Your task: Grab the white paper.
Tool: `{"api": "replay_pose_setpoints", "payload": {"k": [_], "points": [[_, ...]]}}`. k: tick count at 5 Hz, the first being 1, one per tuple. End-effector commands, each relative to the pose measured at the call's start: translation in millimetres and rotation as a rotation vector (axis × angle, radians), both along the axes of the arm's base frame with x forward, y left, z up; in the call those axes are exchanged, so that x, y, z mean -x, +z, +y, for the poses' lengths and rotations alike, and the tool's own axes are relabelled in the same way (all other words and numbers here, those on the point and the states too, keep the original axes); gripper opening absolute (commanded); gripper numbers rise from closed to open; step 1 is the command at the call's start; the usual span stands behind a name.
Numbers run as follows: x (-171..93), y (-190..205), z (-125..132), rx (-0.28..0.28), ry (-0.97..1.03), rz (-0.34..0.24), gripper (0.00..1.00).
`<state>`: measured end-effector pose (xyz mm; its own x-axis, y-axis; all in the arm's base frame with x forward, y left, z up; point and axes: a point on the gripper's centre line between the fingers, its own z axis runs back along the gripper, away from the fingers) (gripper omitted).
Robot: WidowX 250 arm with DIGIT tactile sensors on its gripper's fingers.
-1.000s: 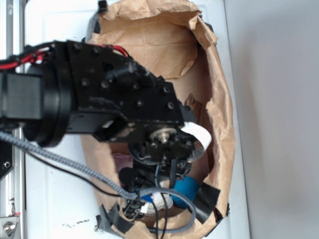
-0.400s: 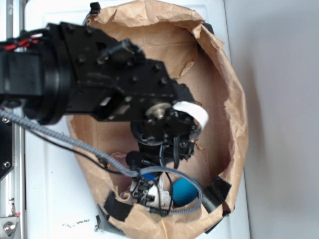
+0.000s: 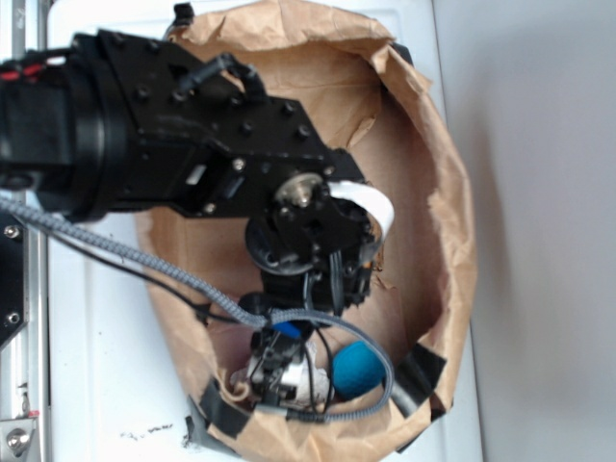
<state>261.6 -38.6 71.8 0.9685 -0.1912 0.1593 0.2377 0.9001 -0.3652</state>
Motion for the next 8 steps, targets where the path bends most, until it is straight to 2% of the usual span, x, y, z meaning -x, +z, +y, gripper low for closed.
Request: {"api": "replay_pose_setpoints", "payload": {"k": [1, 3, 4, 5, 7, 8], "points": [[3, 1, -37, 0.024, -0.075, 0.006, 1.0], [20, -48, -58, -0.076, -0.136, 0.05, 1.0], [16, -52, -51, -0.106, -0.072, 0.027, 0.48], [12, -48, -46, -0.112, -0.031, 0.019, 0.0], [10, -29, -37, -0.054, -0.018, -0.009, 0.0], [7, 3, -21, 0.01, 0.018, -0.061, 0.0]]}}
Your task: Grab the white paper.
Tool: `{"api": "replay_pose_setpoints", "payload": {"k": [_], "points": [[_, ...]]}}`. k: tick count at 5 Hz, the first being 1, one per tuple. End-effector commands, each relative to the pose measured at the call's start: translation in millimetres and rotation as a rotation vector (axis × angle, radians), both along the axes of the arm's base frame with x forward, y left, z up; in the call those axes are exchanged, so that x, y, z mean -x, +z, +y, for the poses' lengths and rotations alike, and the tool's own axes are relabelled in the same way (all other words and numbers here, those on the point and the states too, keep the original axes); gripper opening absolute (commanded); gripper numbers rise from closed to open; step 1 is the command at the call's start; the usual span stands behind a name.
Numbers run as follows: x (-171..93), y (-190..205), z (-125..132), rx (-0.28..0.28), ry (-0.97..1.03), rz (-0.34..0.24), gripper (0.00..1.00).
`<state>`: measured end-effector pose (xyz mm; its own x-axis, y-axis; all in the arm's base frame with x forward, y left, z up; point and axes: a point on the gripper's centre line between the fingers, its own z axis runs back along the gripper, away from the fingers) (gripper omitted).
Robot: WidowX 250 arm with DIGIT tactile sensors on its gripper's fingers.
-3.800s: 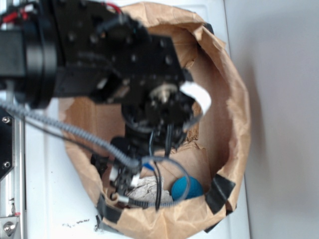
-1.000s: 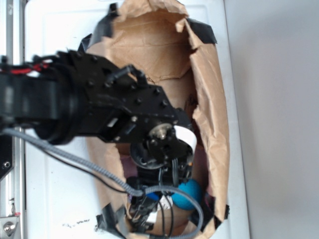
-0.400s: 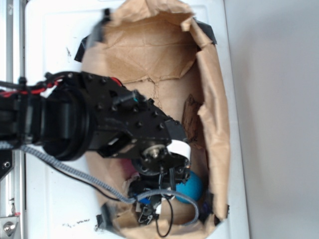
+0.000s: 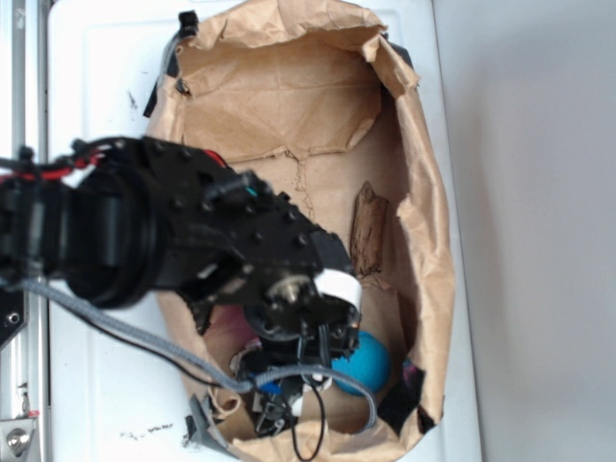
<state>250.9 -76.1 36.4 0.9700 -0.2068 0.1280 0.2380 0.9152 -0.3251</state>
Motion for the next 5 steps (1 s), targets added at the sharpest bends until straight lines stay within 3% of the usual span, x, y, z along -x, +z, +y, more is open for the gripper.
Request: {"api": "replay_pose_setpoints", "payload": {"k": [1, 2, 4, 5], "points": [[-10, 71, 42, 0.126, 0.105, -0.113, 0.0], [-18, 85, 60, 0.104, 0.201, -0.151, 0.0], [-13, 117, 79, -0.143, 0.412, -0.306, 0.0], [-10, 129, 83, -0.21, 0.462, -0.313, 0.0]]}}
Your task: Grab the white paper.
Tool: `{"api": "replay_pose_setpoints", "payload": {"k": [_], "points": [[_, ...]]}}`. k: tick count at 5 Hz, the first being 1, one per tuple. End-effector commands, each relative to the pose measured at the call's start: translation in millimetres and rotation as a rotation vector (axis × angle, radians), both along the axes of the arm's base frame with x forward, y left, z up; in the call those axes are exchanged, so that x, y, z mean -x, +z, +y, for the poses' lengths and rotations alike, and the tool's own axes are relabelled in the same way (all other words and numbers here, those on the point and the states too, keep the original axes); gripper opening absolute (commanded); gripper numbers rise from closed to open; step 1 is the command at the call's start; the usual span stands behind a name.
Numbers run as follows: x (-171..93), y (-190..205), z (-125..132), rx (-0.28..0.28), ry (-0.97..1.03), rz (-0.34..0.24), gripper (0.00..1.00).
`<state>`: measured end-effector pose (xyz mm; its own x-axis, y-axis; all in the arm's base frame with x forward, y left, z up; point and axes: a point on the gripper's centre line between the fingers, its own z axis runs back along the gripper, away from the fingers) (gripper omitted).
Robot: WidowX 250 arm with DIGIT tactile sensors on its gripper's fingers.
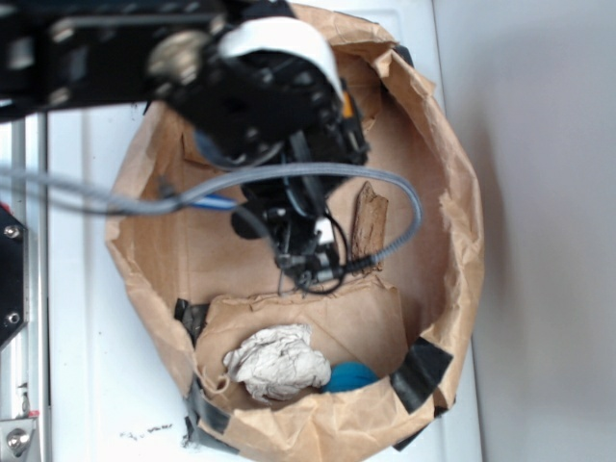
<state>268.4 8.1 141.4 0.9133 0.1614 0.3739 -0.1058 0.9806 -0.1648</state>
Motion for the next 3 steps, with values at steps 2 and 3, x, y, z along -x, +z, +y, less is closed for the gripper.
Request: {"api": "replay_pose_setpoints", "payload": {"k": [2, 3], "points": [[4, -12, -16, 0.032, -0.142, 0.12, 1.0], [6, -37, -34, 0.028, -0.221, 0.174, 1.0]]}}
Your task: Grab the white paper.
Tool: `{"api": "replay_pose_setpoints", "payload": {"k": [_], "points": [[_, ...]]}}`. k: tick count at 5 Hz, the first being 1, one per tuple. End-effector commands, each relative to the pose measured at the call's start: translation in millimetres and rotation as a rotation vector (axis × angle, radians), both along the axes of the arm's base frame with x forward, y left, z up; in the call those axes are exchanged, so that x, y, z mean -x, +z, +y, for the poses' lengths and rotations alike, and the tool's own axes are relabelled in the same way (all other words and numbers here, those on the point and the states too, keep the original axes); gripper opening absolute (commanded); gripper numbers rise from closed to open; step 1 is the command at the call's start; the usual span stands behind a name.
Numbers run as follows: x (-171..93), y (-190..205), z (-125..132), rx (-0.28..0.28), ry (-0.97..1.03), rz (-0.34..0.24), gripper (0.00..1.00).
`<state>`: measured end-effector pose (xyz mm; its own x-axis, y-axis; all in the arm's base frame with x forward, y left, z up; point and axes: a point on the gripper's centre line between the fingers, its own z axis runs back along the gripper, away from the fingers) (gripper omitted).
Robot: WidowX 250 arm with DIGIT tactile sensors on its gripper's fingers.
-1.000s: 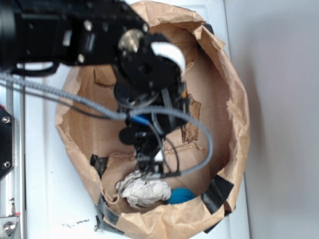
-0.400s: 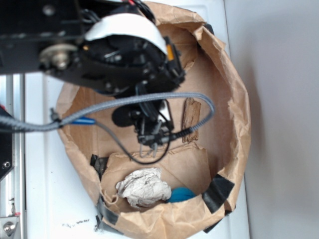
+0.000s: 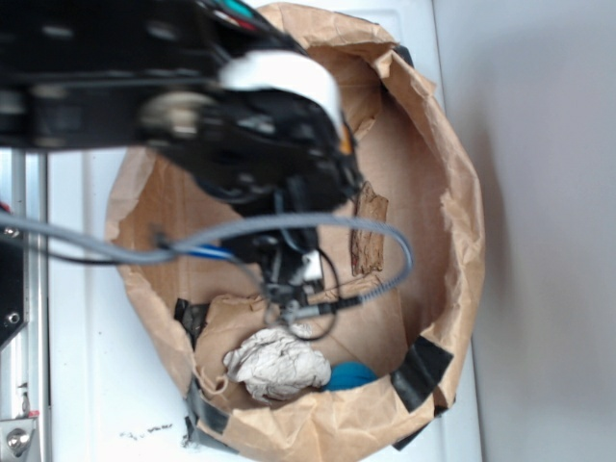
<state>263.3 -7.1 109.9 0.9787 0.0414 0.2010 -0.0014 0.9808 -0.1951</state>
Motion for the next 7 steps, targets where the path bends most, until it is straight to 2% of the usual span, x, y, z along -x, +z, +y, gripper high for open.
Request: {"api": "replay_pose_setpoints", "payload": {"k": [1, 2, 4, 5, 6, 7], "points": [[8, -20, -38, 0.024, -0.153, 0.033, 1.0], [16, -32, -58, 0.064, -0.228, 0.078, 1.0], [34, -64, -89, 0.05, -0.327, 0.151, 1.0], [38, -72, -88, -0.003, -0.322, 0.12, 0.69], [33, -62, -78, 0.022, -0.283, 0.083, 0.0], [25, -46, -64, 0.062, -0.247, 0.053, 0.0]]}}
